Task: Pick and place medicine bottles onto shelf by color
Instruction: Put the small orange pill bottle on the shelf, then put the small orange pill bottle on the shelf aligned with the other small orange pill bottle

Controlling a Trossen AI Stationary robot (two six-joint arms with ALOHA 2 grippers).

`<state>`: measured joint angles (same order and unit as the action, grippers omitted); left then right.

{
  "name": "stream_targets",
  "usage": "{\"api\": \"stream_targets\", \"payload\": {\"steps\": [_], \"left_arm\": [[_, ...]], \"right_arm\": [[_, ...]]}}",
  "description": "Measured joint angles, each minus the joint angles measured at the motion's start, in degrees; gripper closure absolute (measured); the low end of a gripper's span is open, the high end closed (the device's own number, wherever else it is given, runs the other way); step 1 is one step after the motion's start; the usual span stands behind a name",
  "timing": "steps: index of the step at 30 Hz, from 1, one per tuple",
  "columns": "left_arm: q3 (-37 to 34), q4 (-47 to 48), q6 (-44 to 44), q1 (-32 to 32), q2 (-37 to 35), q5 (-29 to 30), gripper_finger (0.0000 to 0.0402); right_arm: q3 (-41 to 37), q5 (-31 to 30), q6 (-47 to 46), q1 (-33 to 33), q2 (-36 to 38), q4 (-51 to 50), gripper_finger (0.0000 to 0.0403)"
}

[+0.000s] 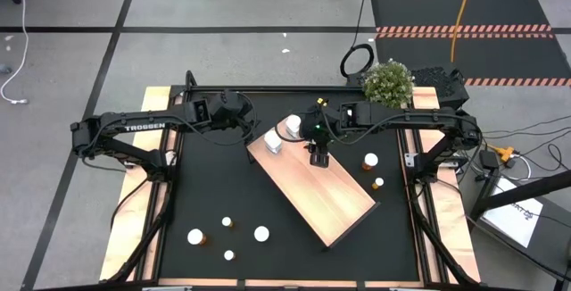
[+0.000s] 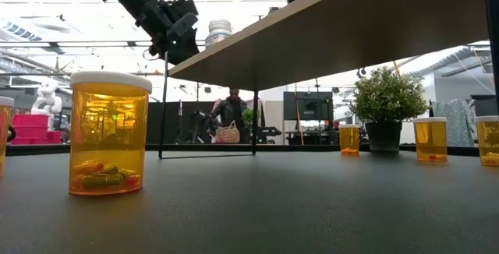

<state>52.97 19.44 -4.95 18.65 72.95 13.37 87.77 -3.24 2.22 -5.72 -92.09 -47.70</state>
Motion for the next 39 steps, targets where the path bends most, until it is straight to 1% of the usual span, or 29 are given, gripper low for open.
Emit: {"api": "stream_targets", "payload": {"steps": [8, 12, 18, 22, 26, 30, 35, 39], "left_arm": [[0.0, 0.0, 0.0, 0.0, 0.0, 0.0, 0.0105], [0.0, 0.0, -0.1, -0.1, 0.0, 0.0, 0.0105], [0.0, 0.0, -0.2, -1.1, -0.1, 0.0, 0.0105], [0.1, 0.3, -0.3, -2.3, -1.7, 0.1, 0.0105], [0.1, 1.4, -1.7, -4.1, -5.1, 0.1, 0.0105], [0.1, 3.7, -4.3, -7.1, -9.1, 0.1, 0.0105], [0.1, 9.7, -10.7, -15.0, -12.6, 0.4, 0.0105], [0.1, 11.6, -15.9, -23.9, -13.1, 6.0, 0.0106]], "right_arm": [[0.0, -0.2, 0.2, 0.0, 0.0, 1.3, 0.0194], [0.0, -3.3, 1.3, 0.0, 0.0, 1.4, 0.0185], [0.0, -4.2, 1.9, 0.0, 1.2, 2.6, 0.0172], [0.0, -4.2, 1.9, 0.7, 2.9, 3.1, 0.0167], [0.0, -4.2, 1.7, 2.5, 4.8, 4.0, 0.0167], [0.0, -4.2, 1.4, 5.0, 6.6, 4.8, 0.0167], [0.0, -4.2, -2.9, 8.3, 8.7, 3.9, 0.0167], [-3.5, -4.3, -4.3, 12.0, 11.2, 4.7, 0.0167]]}}
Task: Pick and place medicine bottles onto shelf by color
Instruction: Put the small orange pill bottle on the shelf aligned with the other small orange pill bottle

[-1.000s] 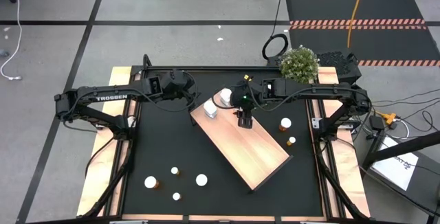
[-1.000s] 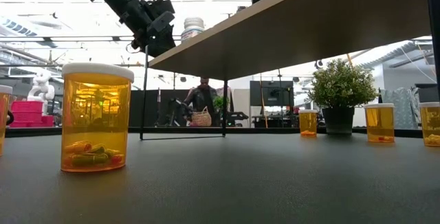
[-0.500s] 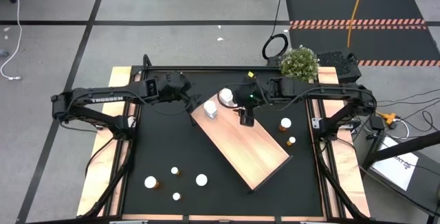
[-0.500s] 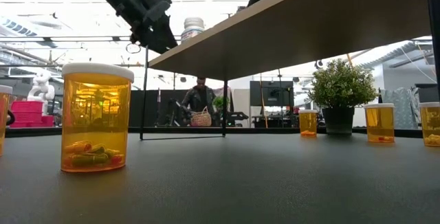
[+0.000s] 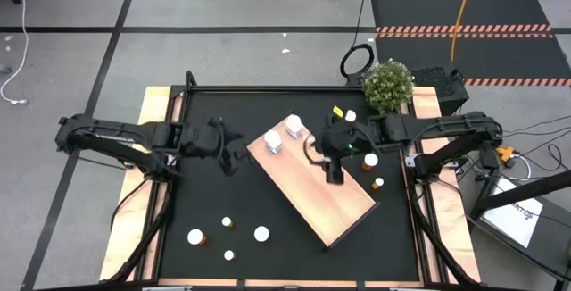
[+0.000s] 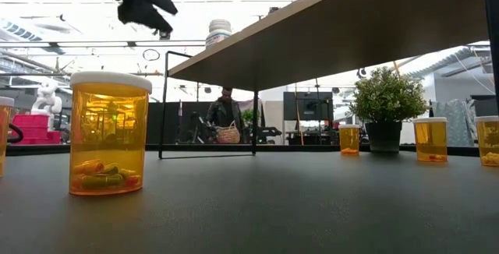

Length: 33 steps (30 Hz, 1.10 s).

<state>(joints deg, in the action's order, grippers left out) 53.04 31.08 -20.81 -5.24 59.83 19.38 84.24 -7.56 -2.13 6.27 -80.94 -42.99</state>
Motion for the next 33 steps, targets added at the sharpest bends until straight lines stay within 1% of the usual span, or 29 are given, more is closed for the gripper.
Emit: {"api": "stream_targets", "payload": {"steps": [4, 7, 12, 15, 19, 25, 29, 33], "left_arm": [[0.0, -0.9, -4.7, -7.6, 0.4, 4.4, 0.0106], [0.0, -0.4, -10.1, -13.1, 1.5, 8.5, 0.0106], [0.0, 0.1, -18.4, -22.9, 6.2, 13.1, 0.0106], [0.0, 0.0, -22.3, -27.8, 9.9, 14.7, 0.0106], [0.0, 0.0, -27.1, -32.3, 15.3, 15.2, 0.0106], [0.0, 0.3, -33.8, -35.9, 21.5, 15.2, 0.0106], [0.0, 0.6, -36.0, -37.9, 23.4, 13.5, 0.0106], [0.0, 4.0, -38.5, -40.0, 23.5, 11.1, 0.0106]], "right_arm": [[-6.3, -0.1, 0.0, 3.4, 4.0, 4.3, 0.0167], [-11.0, -0.3, 0.3, 5.6, 8.0, 8.1, 0.0167], [-19.1, -0.3, 0.1, 8.4, 14.6, 14.6, 0.0167], [-22.5, -0.2, 2.0, 9.0, 17.8, 17.8, 0.0167], [-25.1, -0.2, 3.1, 9.1, 21.3, 20.0, 0.0167], [-27.3, -0.1, 2.8, 9.2, 23.4, 21.7, 0.0167], [-28.0, 0.1, 2.4, 9.2, 23.3, 21.5, 0.0167], [-28.2, 0.1, 3.4, 9.2, 23.3, 21.5, 0.0167]]}}
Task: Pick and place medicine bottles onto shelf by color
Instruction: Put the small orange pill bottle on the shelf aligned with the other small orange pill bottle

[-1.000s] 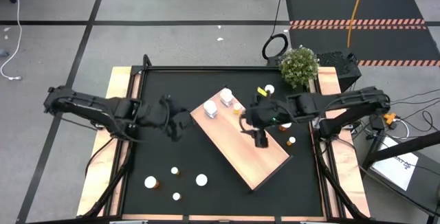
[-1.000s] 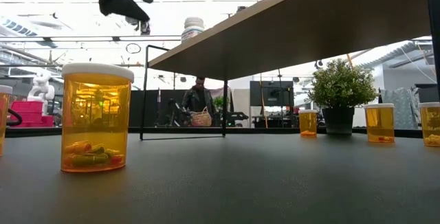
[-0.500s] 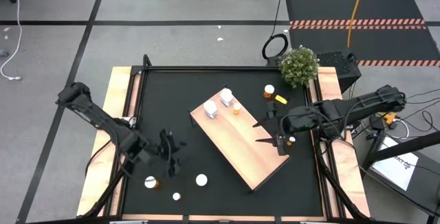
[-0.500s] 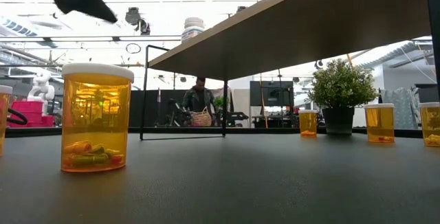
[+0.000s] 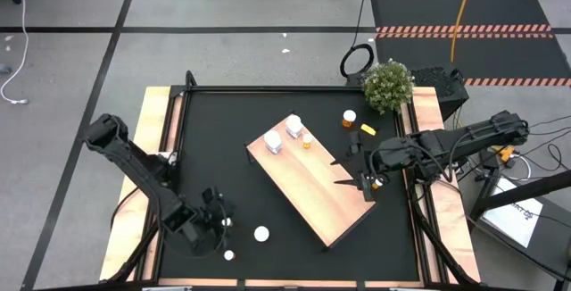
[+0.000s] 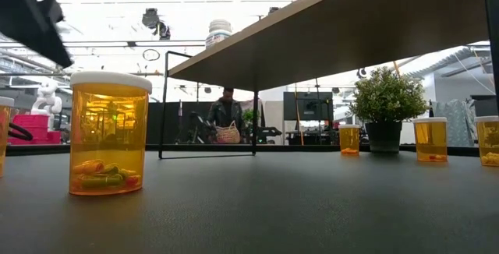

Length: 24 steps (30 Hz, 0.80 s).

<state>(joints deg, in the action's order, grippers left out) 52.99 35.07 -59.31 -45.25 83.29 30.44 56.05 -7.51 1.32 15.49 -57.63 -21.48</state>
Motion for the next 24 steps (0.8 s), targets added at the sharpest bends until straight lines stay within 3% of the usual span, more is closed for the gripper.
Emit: {"api": "stream_targets", "payload": {"steps": [5, 12, 24], "left_arm": [[0.0, 6.0, -2.4, -1.5, 0.0, -4.6, 0.0106], [0.0, 6.4, -1.1, 0.2, 0.0, -13.1, 0.0106], [0.0, 6.2, 3.5, 3.6, 0.0, -15.9, 0.0106]], "right_arm": [[0.0, 0.0, 1.6, 0.0, 0.0, 0.3, 0.0167], [0.0, 0.0, 1.1, 0.0, 0.0, 0.3, 0.0167], [0.0, 0.0, 0.9, 0.0, 0.0, 0.2, 0.0167]]}}
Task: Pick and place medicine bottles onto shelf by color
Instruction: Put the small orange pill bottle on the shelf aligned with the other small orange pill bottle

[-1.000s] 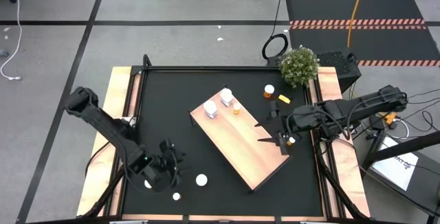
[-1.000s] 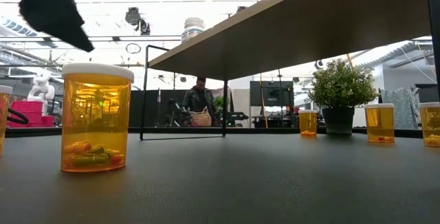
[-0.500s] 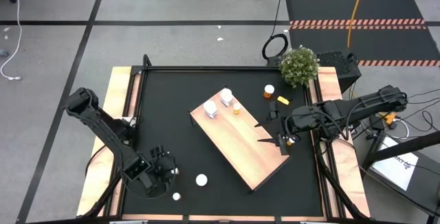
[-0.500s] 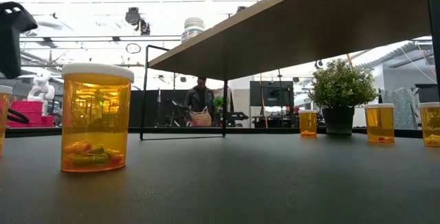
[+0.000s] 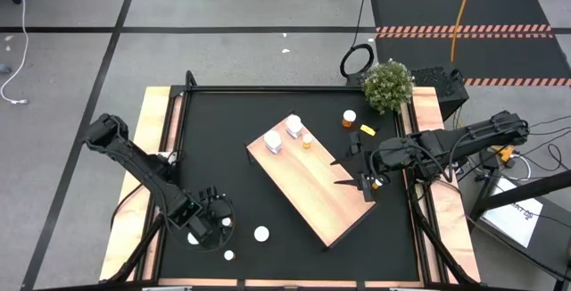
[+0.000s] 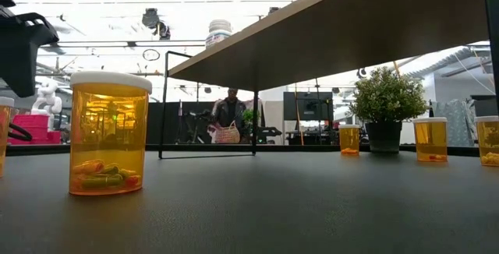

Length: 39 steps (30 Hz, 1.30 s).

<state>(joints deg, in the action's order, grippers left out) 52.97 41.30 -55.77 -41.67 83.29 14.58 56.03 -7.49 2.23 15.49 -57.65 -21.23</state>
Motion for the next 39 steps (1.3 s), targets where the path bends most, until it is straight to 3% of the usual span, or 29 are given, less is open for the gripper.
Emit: {"api": "stream_targets", "payload": {"steps": [12, 28, 39], "left_arm": [[0.0, 0.0, -0.8, -1.2, 5.3, 0.7, 0.0111], [0.0, -1.8, -1.0, -1.2, 6.0, 1.3, 0.0279], [2.2, -0.5, 3.1, -0.7, 6.0, 1.2, 0.0274]], "right_arm": [[0.0, 0.0, 0.1, 0.0, 0.0, -0.1, 0.0167], [0.0, 0.0, 0.2, 0.0, 0.0, -0.1, 0.0167], [0.0, 0.0, 0.4, 0.0, 0.0, -0.1, 0.0167]]}}
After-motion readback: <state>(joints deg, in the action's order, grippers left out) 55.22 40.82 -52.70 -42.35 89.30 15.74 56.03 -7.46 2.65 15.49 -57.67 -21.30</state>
